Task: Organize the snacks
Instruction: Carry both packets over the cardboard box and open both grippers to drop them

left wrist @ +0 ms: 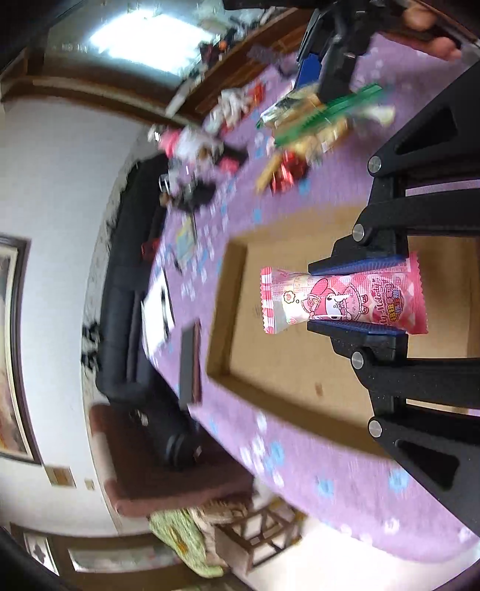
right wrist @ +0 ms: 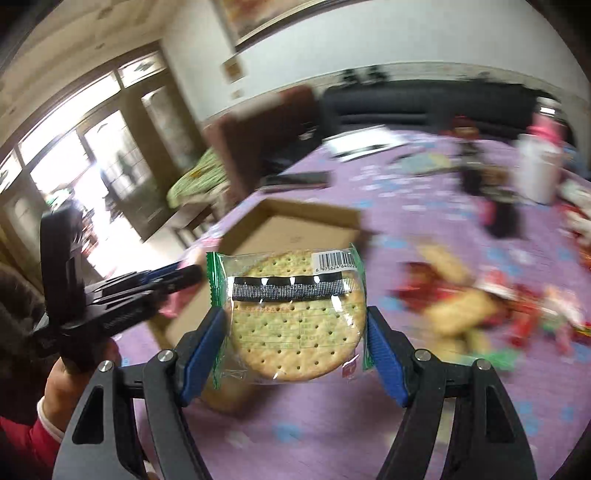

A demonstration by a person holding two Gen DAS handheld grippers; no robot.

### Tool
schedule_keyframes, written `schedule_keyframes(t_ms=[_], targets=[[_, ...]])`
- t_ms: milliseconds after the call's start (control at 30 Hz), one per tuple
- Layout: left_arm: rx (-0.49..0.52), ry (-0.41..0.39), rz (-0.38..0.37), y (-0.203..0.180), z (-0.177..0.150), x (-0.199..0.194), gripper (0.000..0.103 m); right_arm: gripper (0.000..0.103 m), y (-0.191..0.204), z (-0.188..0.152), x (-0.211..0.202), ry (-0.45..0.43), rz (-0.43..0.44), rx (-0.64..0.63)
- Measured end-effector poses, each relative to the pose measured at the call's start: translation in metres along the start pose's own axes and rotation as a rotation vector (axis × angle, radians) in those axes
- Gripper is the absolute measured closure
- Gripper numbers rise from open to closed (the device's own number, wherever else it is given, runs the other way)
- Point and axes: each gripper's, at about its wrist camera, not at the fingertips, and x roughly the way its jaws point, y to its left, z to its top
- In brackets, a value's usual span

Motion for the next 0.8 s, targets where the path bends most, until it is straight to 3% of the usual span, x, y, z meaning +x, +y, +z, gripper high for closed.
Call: schedule_keyframes(t_ms=[100, 333, 367, 433, 467, 500, 700, 800], targets=[[-0.018, 0.033, 0.047, 0.023, -0.007, 0.005, 0.079, 0.028, 0.026, 0.001, 0.038, 0.045, 0.056, -0.027], [-0.034, 0.085, 0.086, 0.041, -0.018, 0.018, 0.078, 0.025, 0.042, -0.011, 0.091, 0.150, 0.054, -0.040], [-0.037, 0.093, 0.094, 0.043, -0.018, 0.020, 0.075, 0.024, 0.043, -0.013, 0.089, 0.153, 0.059, -0.030], [-0.044, 0.104, 0.107, 0.045, -0.019, 0.023, 0.056, 0.022, 0.042, -0.014, 0.083, 0.139, 0.058, -0.019], [-0.050, 0.095, 0.119, 0.044, -0.019, 0.022, 0.033, 0.021, 0.040, -0.015, 0.078, 0.126, 0.054, -0.015], [-0.054, 0.078, 0.119, 0.045, -0.019, 0.018, 0.021, 0.021, 0.042, -0.016, 0.075, 0.117, 0.050, -0.009], [-0.052, 0.018, 0.083, 0.029, -0.012, 0.004, 0.020, 0.019, -0.004, -0.027, 0.016, 0.030, -0.037, 0.055], [-0.027, 0.013, 0.028, 0.007, -0.011, 0.002, 0.020, 0.010, -0.028, -0.049, -0.013, 0.002, -0.116, 0.085]])
